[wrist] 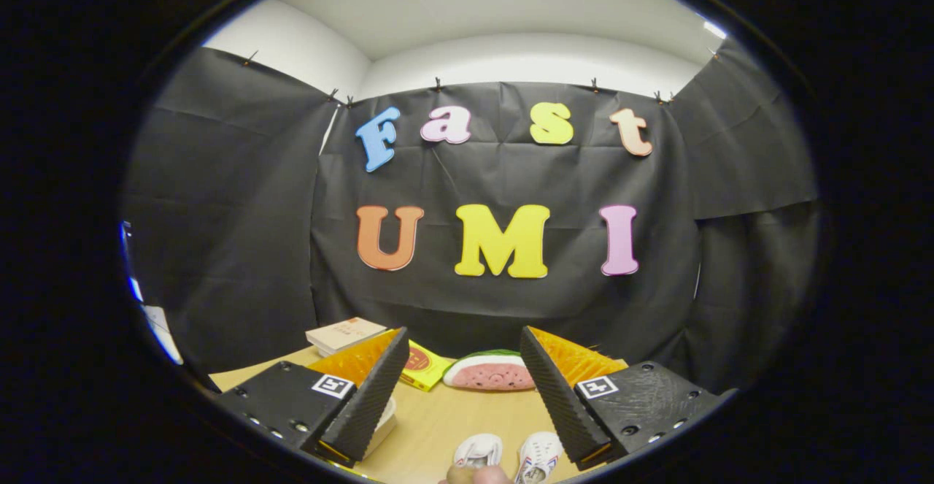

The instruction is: Open the storage box then place both shoes into the box .Put the left shoe in first, then the right shoe, with the right side of both shoes facing outward in a uniform manner.

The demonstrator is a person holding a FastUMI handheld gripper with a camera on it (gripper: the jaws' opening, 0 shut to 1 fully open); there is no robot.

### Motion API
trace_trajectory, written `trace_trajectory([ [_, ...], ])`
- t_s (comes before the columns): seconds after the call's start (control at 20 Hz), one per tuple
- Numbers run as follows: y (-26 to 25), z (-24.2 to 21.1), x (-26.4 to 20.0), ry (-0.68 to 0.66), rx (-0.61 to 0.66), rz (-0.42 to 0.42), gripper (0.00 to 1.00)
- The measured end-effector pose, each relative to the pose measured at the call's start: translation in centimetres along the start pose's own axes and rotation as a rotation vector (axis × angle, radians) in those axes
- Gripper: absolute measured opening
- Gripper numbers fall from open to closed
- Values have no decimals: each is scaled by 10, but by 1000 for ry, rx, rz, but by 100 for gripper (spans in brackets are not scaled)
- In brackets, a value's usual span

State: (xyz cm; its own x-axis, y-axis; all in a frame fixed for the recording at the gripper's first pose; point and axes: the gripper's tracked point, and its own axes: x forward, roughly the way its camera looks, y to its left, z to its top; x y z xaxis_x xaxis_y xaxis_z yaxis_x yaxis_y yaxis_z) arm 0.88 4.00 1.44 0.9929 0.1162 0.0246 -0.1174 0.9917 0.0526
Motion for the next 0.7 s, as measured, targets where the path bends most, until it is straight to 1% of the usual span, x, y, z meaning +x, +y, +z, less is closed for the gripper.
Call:
trace_trajectory([
  [0.2,0,-4,0,18,16,22,95],
  [0.45,7,-28,7,75,44,55,95],
  [0.55,17,-42,14,95,62,74,95],
  [0.7,39,-79,24,157,129,142,94],
])
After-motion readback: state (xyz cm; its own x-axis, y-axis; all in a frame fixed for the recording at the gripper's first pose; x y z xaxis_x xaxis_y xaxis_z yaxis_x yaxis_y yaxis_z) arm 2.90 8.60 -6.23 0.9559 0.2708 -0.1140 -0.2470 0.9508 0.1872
